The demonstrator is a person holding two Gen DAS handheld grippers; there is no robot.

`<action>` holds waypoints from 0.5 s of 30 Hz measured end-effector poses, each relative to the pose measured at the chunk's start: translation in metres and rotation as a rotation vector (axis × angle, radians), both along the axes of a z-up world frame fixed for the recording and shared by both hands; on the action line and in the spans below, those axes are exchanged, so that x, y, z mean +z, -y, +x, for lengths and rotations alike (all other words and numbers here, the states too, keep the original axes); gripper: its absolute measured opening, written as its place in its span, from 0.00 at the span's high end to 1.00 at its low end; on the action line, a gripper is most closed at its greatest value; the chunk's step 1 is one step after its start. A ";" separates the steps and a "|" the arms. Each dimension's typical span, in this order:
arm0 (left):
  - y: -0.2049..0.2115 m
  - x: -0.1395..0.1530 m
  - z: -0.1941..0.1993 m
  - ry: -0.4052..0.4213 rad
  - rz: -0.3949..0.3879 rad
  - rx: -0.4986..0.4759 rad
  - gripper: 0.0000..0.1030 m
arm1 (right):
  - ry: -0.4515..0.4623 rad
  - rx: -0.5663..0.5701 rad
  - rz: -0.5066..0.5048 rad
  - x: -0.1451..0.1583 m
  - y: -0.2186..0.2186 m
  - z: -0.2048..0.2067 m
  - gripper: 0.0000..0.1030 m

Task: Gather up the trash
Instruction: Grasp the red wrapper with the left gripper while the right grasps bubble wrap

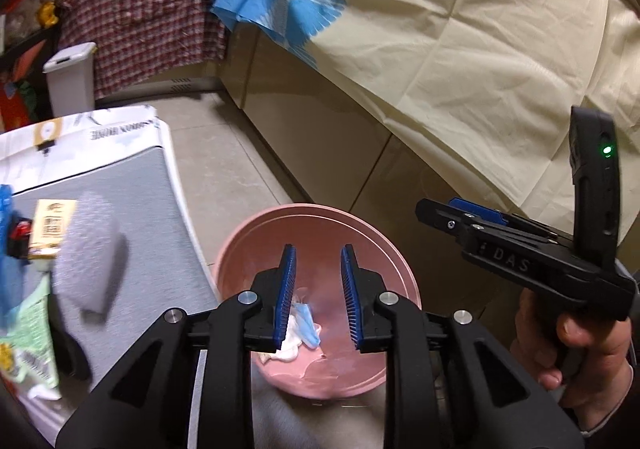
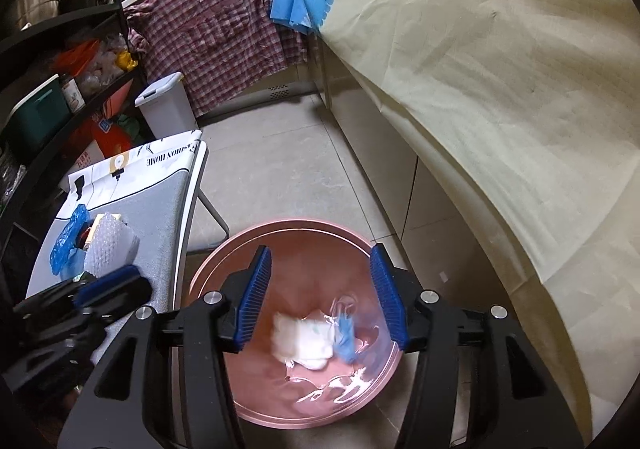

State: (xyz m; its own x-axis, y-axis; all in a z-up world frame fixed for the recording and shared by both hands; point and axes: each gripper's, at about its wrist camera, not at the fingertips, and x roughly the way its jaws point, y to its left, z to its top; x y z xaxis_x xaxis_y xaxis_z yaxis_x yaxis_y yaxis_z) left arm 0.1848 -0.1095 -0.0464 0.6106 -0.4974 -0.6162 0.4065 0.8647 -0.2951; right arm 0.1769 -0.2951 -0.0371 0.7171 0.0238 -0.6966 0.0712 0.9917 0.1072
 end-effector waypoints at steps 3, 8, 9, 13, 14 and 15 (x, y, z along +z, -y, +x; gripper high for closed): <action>-0.016 0.011 -0.013 0.021 0.009 0.032 0.78 | 0.052 -0.008 -0.014 0.009 -0.002 -0.009 0.49; -0.049 0.034 -0.042 0.082 0.029 0.105 0.78 | 0.141 0.000 0.001 0.026 -0.008 -0.028 0.50; -0.057 0.040 -0.050 0.097 0.033 0.125 0.78 | 0.160 0.003 -0.002 0.030 -0.011 -0.033 0.51; -0.082 0.058 -0.075 0.145 0.059 0.179 0.78 | 0.220 0.038 -0.022 0.045 -0.025 -0.053 0.52; -0.089 0.062 -0.082 0.155 0.068 0.188 0.78 | 0.220 0.052 -0.021 0.047 -0.030 -0.056 0.53; -0.097 0.067 -0.088 0.164 0.075 0.198 0.78 | 0.215 0.070 -0.017 0.049 -0.035 -0.059 0.56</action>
